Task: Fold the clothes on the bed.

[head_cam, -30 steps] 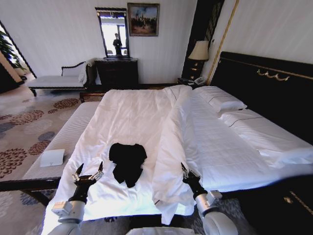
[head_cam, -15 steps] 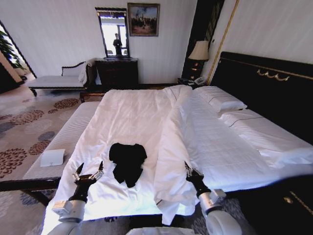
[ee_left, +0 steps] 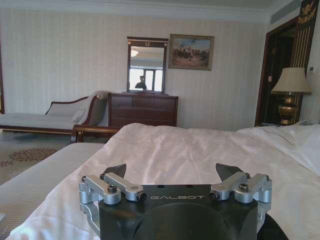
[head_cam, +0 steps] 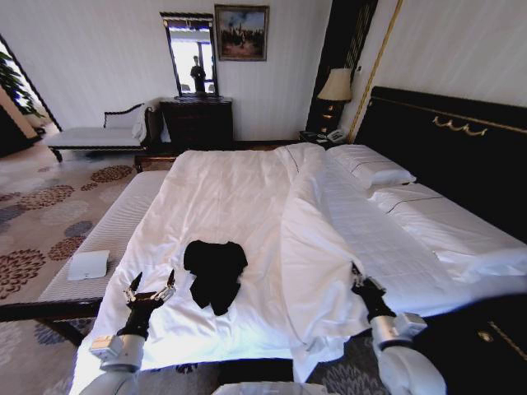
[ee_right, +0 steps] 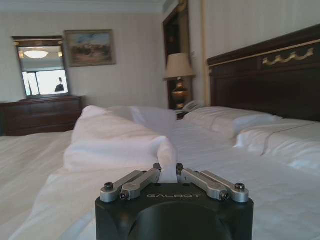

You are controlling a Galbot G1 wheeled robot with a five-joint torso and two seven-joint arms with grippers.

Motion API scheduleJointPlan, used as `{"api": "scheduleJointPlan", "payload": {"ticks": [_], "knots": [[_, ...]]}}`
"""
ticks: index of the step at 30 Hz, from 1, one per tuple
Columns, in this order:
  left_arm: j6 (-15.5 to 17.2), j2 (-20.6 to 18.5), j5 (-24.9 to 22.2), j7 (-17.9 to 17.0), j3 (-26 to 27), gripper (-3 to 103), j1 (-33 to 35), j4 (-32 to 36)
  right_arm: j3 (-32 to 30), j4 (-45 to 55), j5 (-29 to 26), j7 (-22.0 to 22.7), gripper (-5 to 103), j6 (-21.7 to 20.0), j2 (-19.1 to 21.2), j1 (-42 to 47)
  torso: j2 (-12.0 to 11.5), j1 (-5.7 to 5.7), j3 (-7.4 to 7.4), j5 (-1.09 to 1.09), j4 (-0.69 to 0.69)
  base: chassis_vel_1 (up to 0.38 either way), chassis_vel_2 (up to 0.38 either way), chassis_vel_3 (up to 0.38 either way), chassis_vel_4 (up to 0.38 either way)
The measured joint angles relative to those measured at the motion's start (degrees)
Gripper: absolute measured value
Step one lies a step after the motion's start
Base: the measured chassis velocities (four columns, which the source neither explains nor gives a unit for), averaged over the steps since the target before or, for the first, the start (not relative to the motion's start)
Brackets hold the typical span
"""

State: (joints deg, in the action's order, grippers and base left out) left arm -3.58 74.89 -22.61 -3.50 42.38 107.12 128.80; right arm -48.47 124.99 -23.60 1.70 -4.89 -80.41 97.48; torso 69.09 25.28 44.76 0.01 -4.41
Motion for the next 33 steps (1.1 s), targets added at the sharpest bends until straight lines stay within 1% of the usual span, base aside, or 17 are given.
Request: {"api": "scheduleJointPlan", "payload": {"ticks": [7, 10, 11, 13, 15, 16, 18, 19, 23, 26, 27, 30, 33], "knots": [[0.0, -0.1, -0.1, 0.0, 0.3, 100, 0.2, 0.4, -3.8, -1.3, -0.3, 0.6, 1, 0.8, -0.3, -0.3, 0.0, 0.00, 0.00, 0.00, 0.00, 0.000, 0.000, 0.000, 0.000], [0.0, -0.1, -0.2, 0.0, 0.4, 100, 0.2, 0.4, -7.7, -3.0, -1.3, 0.7, 1, 1.1, 0.4, -1.5, 0.0, 0.00, 0.00, -0.01, 0.00, 0.000, 0.000, 0.000, 0.000], [0.0, -0.1, -0.2, 0.0, 0.4, 100, 0.2, 0.4, -7.7, -3.0, -1.3, 0.7, 1, 1.1, 0.4, -1.5, 0.0, 0.00, 0.00, -0.01, 0.00, 0.000, 0.000, 0.000, 0.000], [0.0, -0.1, -0.3, 0.0, 0.5, 100, 0.2, 0.4, -9.8, -4.1, -1.7, 0.7, 1, 1.2, 0.9, -2.3, 0.0, 0.00, 0.00, 0.00, 0.00, 0.000, 0.000, 0.000, 0.000], [-0.1, -0.4, -1.1, 0.0, 1.1, 100, 0.4, 0.4, -13.0, -6.1, -3.0, 0.9, 1, 1.2, 1.7, -3.2, 0.0, 0.00, 0.00, 0.00, 0.00, 0.000, 0.000, 0.000, 0.000], [-0.1, -0.4, -1.1, 0.0, 1.1, 100, 0.4, 0.4, -13.0, -6.1, -3.0, 0.9, 1, 1.2, 1.7, -3.2, 0.0, 0.00, 0.00, 0.00, 0.00, 0.000, 0.000, 0.000, 0.000], [-0.1, -0.5, -1.5, 0.0, 1.6, 100, 0.5, 0.4, -15.3, -8.0, -3.5, 1.0, 1, 1.5, 2.5, -3.9, 0.0, 0.00, 0.00, 0.01, 0.00, 0.000, 0.000, 0.000, 0.000], [-0.2, -0.5, -1.6, 0.0, 1.8, 100, 0.6, 0.4, -17.6, -10.1, -3.4, 1.2, 1, 2.0, 3.1, -4.4, 0.0, 0.00, 0.00, -0.01, -0.01, 0.000, 0.000, 0.000, 0.000], [-0.3, -0.2, -1.7, -0.1, 1.9, 100, 0.8, 0.4, -20.2, -13.1, -3.4, 1.8, 1, 2.4, 4.1, -5.6, 0.0, 0.00, 0.00, 0.01, -0.01, 0.000, 0.000, 0.000, 0.000], [-0.3, 0.1, -1.6, -0.1, 1.7, 100, 0.9, 0.4, -23.5, -17.7, -2.7, 3.1, 1, 3.6, 5.5, -7.8, 0.0, 0.00, 0.00, 0.01, 0.00, 0.000, 0.000, 0.000, 0.000], [-0.3, 0.1, -1.6, -0.1, 1.7, 100, 0.9, 0.4, -23.5, -17.7, -2.7, 3.1, 1, 3.6, 5.5, -7.8, 0.0, 0.00, 0.00, 0.01, 0.00, 0.000, 0.000, 0.000, 0.000], [-0.3, 0.0, -1.5, -0.1, 1.7, 100, 0.9, 0.4, -25.4, -21.8, -2.0, 3.8, 1, 5.8, 6.7, -9.3, 0.0, 0.00, 0.00, -0.01, 0.00, 0.000, 0.000, 0.000, 0.000], [-0.3, -0.1, -1.5, -0.1, 1.7, 100, 0.9, 0.4, -26.4, -25.0, -2.7, 4.3, 1, 6.6, 7.3, -10.2, 0.0, 0.00, 0.00, 0.01, -0.01, 0.000, 0.000, 0.000, 0.000]]}}
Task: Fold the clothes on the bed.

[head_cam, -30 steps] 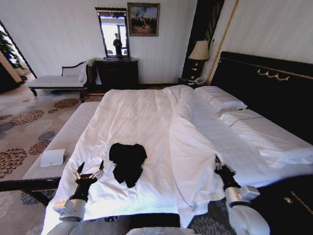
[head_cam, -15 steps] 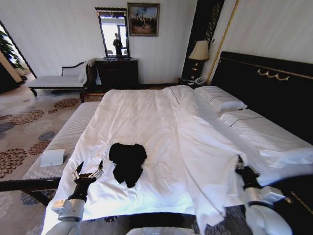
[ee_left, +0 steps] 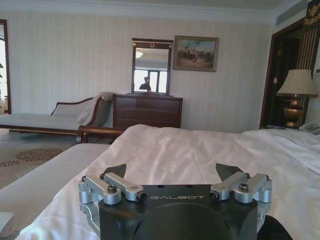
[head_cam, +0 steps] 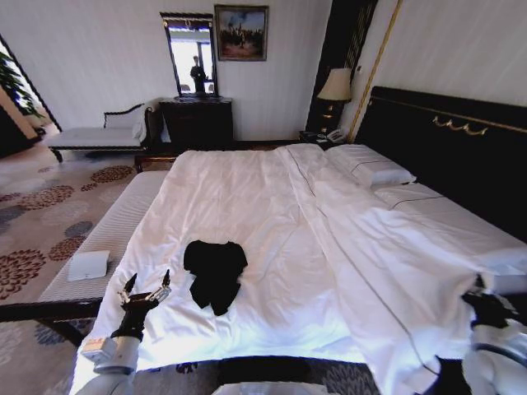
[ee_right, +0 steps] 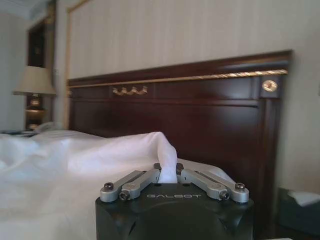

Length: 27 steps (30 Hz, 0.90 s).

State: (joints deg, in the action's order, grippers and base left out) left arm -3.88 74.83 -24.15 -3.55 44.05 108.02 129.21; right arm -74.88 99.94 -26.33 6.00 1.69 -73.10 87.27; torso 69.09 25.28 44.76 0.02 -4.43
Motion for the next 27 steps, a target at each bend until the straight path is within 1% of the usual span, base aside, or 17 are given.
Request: {"api": "scheduleJointPlan", "payload": {"ticks": [6, 11, 13, 14, 18, 20, 22, 25, 27], "knots": [[0.1, 0.6, 0.2, 0.0, -0.2, 100, 0.0, 0.3, -1.4, -5.5, -0.7, 0.2, 1, 1.5, 1.3, -1.4, 0.0, 0.00, 0.00, 0.00, 0.02, 0.000, 0.000, 0.000, 0.000], [0.1, 0.2, -0.2, 0.0, -0.1, 100, 0.1, 0.3, -2.2, -10.3, -0.2, 0.2, 1, 2.7, 2.5, -2.8, 0.0, 0.00, 0.00, 0.00, 0.03, 0.000, 0.000, 0.000, 0.000], [0.1, 0.1, -0.3, 0.0, 0.0, 100, 0.2, 0.3, -2.4, -13.4, 0.4, 0.2, 1, 3.9, 3.7, -3.6, 0.0, 0.00, 0.00, 0.00, 0.03, 0.000, 0.000, 0.000, 0.000], [0.1, 0.1, -0.3, 0.0, 0.0, 100, 0.2, 0.3, -2.4, -13.4, 0.4, 0.2, 1, 3.9, 3.7, -3.6, 0.0, 0.00, 0.00, 0.00, 0.03, 0.000, 0.000, 0.000, 0.000], [0.1, 0.4, -0.3, 0.0, -0.1, 100, 0.1, 0.3, -2.8, -18.8, 1.4, 0.3, 1, 5.4, 7.0, -5.2, 0.0, 0.01, 0.00, 0.00, 0.04, 0.000, 0.000, 0.000, 0.000], [0.1, 0.4, -0.3, 0.0, -0.1, 100, 0.1, 0.3, -2.8, -19.4, 1.5, 0.4, 1, 5.5, 7.4, -5.5, 0.0, 0.00, 0.00, 0.00, 0.04, 0.000, 0.000, 0.000, 0.000], [0.1, 0.3, -0.3, 0.0, -0.1, 100, 0.2, 0.3, -3.0, -22.2, 2.0, 1.1, 1, 6.0, 8.6, -6.4, 0.0, 0.00, 0.00, -0.01, 0.06, 0.000, 0.000, 0.000, 0.000], [0.1, 0.1, -0.3, 0.0, 0.0, 100, 0.3, 0.3, -3.0, -23.8, 2.1, 1.3, 1, 6.2, 9.1, -6.8, 0.0, 0.01, 0.00, 0.00, 0.06, 0.000, 0.000, 0.000, 0.000], [0.1, 0.1, -0.3, 0.0, 0.0, 100, 0.2, 0.3, -3.0, -26.8, 2.7, 1.6, 1, 7.2, 9.9, -7.5, 0.0, 0.00, 0.00, 0.00, 0.06, 0.000, 0.000, 0.000, 0.000]]}}
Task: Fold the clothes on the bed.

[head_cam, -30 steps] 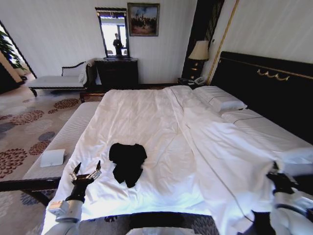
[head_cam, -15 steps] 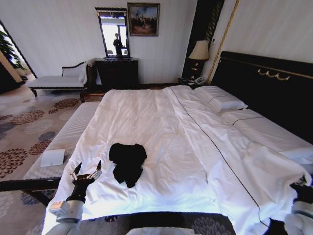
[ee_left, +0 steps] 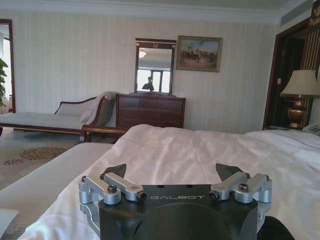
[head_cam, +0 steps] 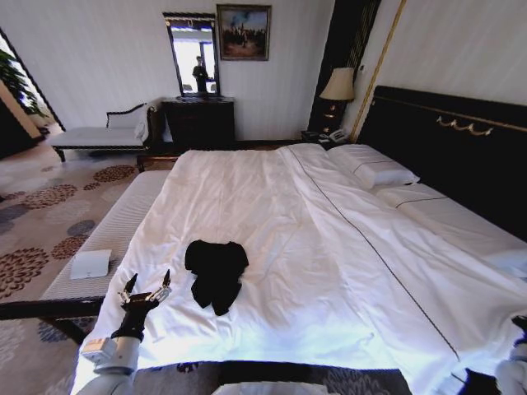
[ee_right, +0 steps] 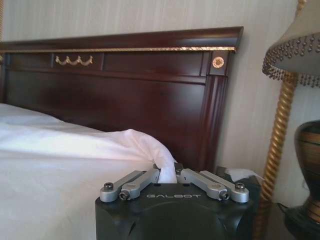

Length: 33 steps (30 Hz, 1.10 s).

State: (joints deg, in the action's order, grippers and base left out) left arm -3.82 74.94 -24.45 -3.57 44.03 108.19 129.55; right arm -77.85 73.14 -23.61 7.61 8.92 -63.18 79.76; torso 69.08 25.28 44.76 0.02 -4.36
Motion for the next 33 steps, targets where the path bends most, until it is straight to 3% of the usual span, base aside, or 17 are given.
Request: {"api": "scheduleJointPlan", "payload": {"ticks": [15, 24, 33], "knots": [[0.2, 0.3, 0.6, -0.1, -0.7, 100, -0.2, 0.1, -0.9, -3.5, 1.1, 1.1, 1, 0.5, -0.3, 0.6, 0.0, 0.00, 0.00, -0.02, -0.02, 0.000, 0.000, 0.000, 0.000], [0.2, 0.1, 0.6, -0.1, -0.7, 100, -0.2, 0.2, -1.9, 0.5, 2.1, 1.3, 1, -0.2, -6.6, 3.9, 0.0, 0.00, 0.00, -0.04, -0.04, 0.000, 0.000, 0.000, 0.000], [0.2, 0.1, 0.6, -0.1, -0.8, 100, -0.2, 0.2, -1.9, -0.6, 2.3, 1.8, 1, -0.8, -6.3, 4.0, 0.0, 0.00, 0.00, -0.03, -0.04, 0.000, 0.000, 0.000, 0.000]]}}
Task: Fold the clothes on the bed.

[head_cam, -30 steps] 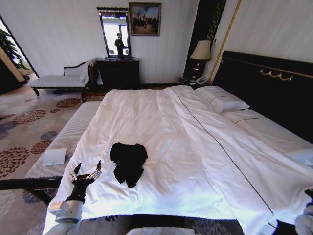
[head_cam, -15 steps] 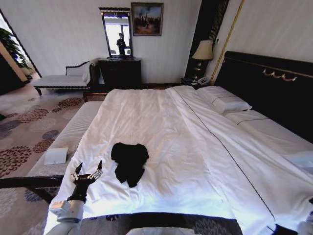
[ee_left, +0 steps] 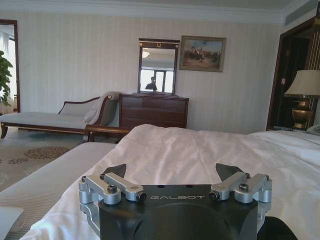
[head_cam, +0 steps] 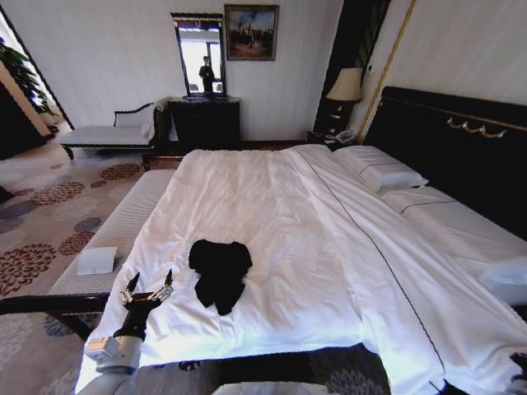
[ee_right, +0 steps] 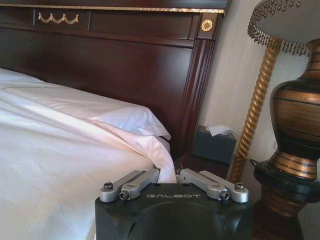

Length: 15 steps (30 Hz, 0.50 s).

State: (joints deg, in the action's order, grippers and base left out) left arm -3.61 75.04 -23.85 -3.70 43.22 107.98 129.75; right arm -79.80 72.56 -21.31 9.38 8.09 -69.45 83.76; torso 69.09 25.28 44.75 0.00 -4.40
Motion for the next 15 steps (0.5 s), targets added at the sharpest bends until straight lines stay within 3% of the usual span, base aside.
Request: {"api": "scheduleJointPlan", "payload": {"ticks": [3, 5, 6, 8, 11, 12, 15], "knots": [[0.0, 0.0, 0.0, 0.0, 0.1, 100, 0.0, 0.0, 0.0, 0.1, 0.0, 0.2, -1, -0.1, -0.2, 0.1, 0.0, 0.00, 0.00, -0.01, -0.01, 0.000, 0.000, 0.000, 0.000], [0.0, 0.0, -0.1, -0.1, 0.1, 100, 0.0, 0.0, -0.1, 0.3, -0.1, 0.9, 10, -0.3, -0.6, 0.3, 0.0, -0.01, -0.01, -0.04, -0.26, -0.005, -0.039, -0.032, -0.016], [0.0, 0.1, -0.2, -0.1, 0.1, 100, 0.0, 0.0, -0.1, 0.7, -0.2, 0.9, 16, -0.3, -0.7, 0.4, 0.0, -0.03, -0.01, -0.05, -0.27, -0.061, -0.077, -0.064, -0.058], [0.0, 0.1, -0.2, -0.1, 0.1, 100, 0.0, 0.0, -0.1, 0.9, -0.3, 0.9, 16, -0.2, -0.8, 0.4, 0.0, -0.03, -0.01, -0.05, -0.27, -0.061, -0.077, -0.070, -0.058], [-0.2, 0.3, -0.2, 0.0, 0.3, 100, 0.3, 0.0, 0.1, 2.3, -1.5, 0.3, 32, 0.6, -1.8, 1.1, 0.0, -0.04, -0.01, -0.01, -0.06, -0.003, -0.022, -0.026, -0.001], [-0.2, 0.3, -0.2, 0.0, 0.3, 100, 0.3, 0.0, 0.1, 2.3, -1.5, 0.3, 32, 0.6, -1.8, 1.1, 0.0, -0.04, -0.01, -0.01, -0.06, 0.000, 0.000, 0.000, 0.000], [-0.3, 0.4, -0.2, 0.0, 0.4, 100, 0.4, -0.1, 0.6, 3.9, -2.5, -0.4, 48, 1.9, -2.9, 1.7, 0.0, -0.01, 0.01, -0.01, -0.03, 0.000, 0.000, 0.000, 0.000]]}}
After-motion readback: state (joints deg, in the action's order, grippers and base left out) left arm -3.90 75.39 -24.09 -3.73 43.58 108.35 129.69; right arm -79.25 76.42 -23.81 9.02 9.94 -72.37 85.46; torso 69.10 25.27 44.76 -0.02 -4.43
